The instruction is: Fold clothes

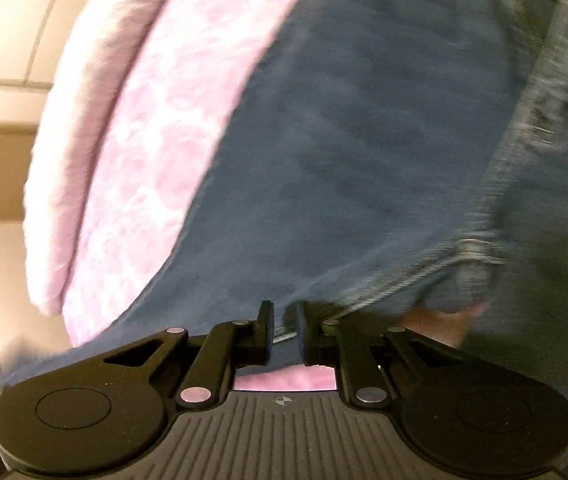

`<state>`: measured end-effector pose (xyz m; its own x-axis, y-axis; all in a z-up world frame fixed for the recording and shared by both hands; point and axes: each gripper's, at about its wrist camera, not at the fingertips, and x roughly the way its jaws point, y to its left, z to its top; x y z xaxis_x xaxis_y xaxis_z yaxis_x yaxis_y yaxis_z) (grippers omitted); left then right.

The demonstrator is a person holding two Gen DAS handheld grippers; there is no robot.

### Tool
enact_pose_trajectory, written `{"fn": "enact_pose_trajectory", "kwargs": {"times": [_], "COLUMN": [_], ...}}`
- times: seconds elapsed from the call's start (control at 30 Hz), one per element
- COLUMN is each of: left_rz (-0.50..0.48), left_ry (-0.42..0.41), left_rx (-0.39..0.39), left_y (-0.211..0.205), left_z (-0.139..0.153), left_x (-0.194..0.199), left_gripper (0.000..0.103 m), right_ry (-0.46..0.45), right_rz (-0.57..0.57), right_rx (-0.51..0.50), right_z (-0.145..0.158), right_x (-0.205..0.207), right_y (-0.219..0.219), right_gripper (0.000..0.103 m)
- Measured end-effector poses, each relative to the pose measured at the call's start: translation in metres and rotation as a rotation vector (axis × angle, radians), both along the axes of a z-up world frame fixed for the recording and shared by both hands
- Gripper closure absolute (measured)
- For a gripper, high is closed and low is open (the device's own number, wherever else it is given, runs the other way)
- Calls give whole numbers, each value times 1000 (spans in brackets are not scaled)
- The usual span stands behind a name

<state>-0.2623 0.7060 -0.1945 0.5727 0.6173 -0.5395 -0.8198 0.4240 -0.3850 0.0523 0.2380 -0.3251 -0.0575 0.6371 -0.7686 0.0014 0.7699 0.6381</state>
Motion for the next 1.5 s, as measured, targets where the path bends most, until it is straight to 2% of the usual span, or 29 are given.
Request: {"fn": "enact_pose_trajectory", "kwargs": {"times": [0.03, 0.07, 0.1, 0.17, 0.27, 0.37, 0.47, 0.57, 0.63, 0.67, 0.7, 0.77, 0.83, 0.93, 1.03, 1.07, 1.1, 1.23, 1.3, 1.33, 1.37, 1.4, 1.43, 1.5], "left_rz": [42, 98, 154, 224, 195, 97, -62, -202, -249, -261, -269, -262, -242, -204, -187, -184, -182, -170, -169, -170, -171, -170, -163, -151], "left_ry": [71, 105, 139, 155, 142, 146, 169, 190, 192, 191, 190, 187, 193, 202, 208, 211, 210, 201, 205, 206, 208, 210, 210, 211], "left_rx": [-75, -173, -271, -434, -530, -597, -617, -599, -578, -574, -572, -581, -593, -607, -596, -591, -589, -579, -565, -561, -557, -553, -550, -542], "left_y": [4, 4, 3, -9, -47, -80, -102, -123, -134, -138, -141, -146, -150, -156, -165, -167, -170, -179, -185, -187, -189, -190, -191, -191], "left_z": [-21, -43, -66, -99, -115, -118, -115, -111, -106, -105, -104, -102, -103, -102, -100, -100, -100, -96, -92, -91, -90, -90, -89, -89], "left_x": [-8, -21, -34, -55, -60, -43, -11, 21, 34, 38, 42, 42, 38, 27, 26, 27, 27, 28, 29, 30, 30, 30, 30, 29], "left_gripper": [94, 99, 99, 98, 97, 97, 97, 97, 97, 97, 97, 97, 97, 97, 97, 97, 97, 97, 97, 97, 97, 97, 97, 97], "right_ry": [-13, -22, -27, -23, -21, -23, -25, -57, -197, -309, -402, -528, -616, -651, -705, -732, -754, -780, -765, -758, -759, -759, -752, -730], "right_rz": [19, 36, 51, 49, 34, 0, -26, 10, 88, 157, 220, 324, 407, 521, 577, 591, 604, 632, 658, 677, 694, 707, 708, 690], "right_rx": [1, -7, -16, -31, -75, -113, -133, -143, -161, -183, -202, -232, -248, -322, -322, -316, -306, -302, -340, -366, -386, -377, -357, -346], "right_z": [2, 4, 5, 3, 0, 1, 4, 12, 28, 39, 49, 59, 61, 54, 47, 47, 49, 46, 44, 43, 41, 39, 39, 42], "right_x": [-2, -3, -4, -7, -9, -6, -2, -1, -7, -13, -19, -30, -37, -44, -52, -55, -57, -54, -52, -52, -52, -51, -49, -42], "right_y": [4, 6, 7, 2, -15, -35, -49, -53, -50, -45, -41, -35, -26, -19, -24, -27, -29, -33, -32, -30, -30, -31, -33, -38], "right_gripper": [91, 91, 91, 91, 91, 91, 91, 91, 91, 92, 92, 91, 91, 91, 91, 95, 103, 103, 92, 64, 25, 12, 9, 9]}}
